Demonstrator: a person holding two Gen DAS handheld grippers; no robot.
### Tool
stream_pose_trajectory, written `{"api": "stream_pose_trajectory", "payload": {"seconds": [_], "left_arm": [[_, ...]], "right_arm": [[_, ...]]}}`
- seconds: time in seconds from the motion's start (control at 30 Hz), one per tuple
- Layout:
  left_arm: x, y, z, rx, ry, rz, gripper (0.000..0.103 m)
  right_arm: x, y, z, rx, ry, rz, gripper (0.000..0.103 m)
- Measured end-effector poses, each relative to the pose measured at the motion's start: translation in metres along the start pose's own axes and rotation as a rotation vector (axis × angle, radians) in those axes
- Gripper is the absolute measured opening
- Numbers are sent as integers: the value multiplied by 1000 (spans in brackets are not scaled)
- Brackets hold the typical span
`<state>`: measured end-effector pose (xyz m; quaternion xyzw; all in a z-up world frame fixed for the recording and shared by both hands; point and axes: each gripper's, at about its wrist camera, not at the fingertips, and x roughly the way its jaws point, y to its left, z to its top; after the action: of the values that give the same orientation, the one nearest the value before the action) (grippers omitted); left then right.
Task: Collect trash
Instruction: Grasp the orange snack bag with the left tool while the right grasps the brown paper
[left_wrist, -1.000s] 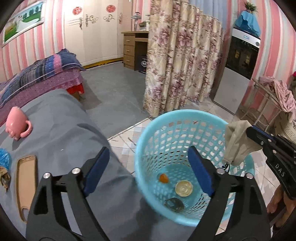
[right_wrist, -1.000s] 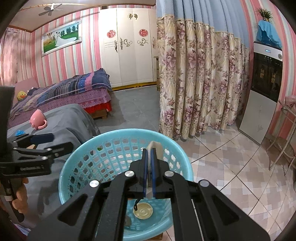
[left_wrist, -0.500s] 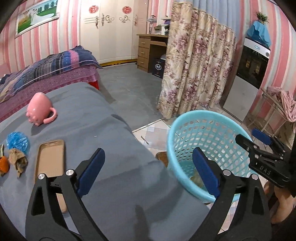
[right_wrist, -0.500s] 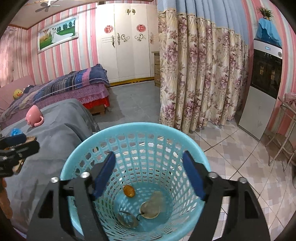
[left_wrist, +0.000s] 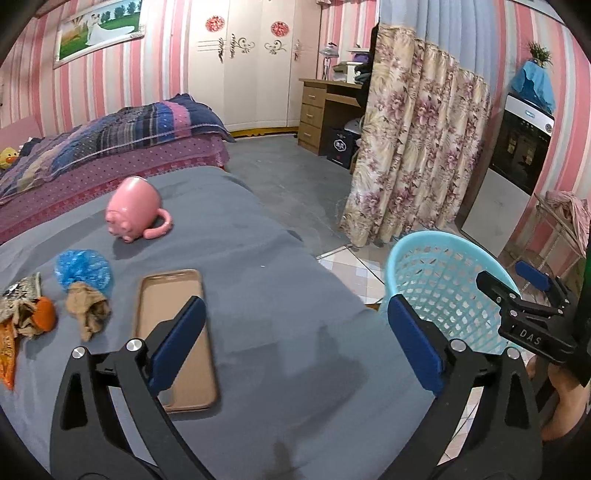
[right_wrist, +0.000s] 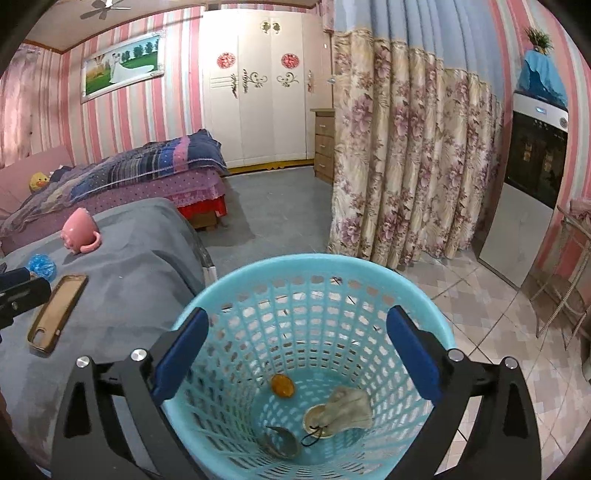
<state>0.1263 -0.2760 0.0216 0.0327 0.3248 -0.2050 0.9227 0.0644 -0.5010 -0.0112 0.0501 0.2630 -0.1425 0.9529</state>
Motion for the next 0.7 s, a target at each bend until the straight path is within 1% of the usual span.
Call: {"api": "stream_pose_trajectory", "payload": {"seconds": [0.13, 0.33, 0.47, 0.53, 0.7], "left_arm": [[-14, 23, -2, -29, -11, 15, 97], [-34, 70, -8, -72, -16, 66, 97], [-50, 111, -20, -99, -24, 123, 97], [-57, 130, -25, -117, -22, 148, 97], [-73, 187, -44, -183, -8, 235, 97]], "right_arm": [[-5, 19, 6, -13, -20, 14, 95], [-9, 63, 14, -34, -35, 78, 95], [-12, 106, 16, -80, -39, 128, 95], [-12, 121, 16, -89, -39, 147, 95], [-14, 174, 16, -121, -33, 220, 95]]}}
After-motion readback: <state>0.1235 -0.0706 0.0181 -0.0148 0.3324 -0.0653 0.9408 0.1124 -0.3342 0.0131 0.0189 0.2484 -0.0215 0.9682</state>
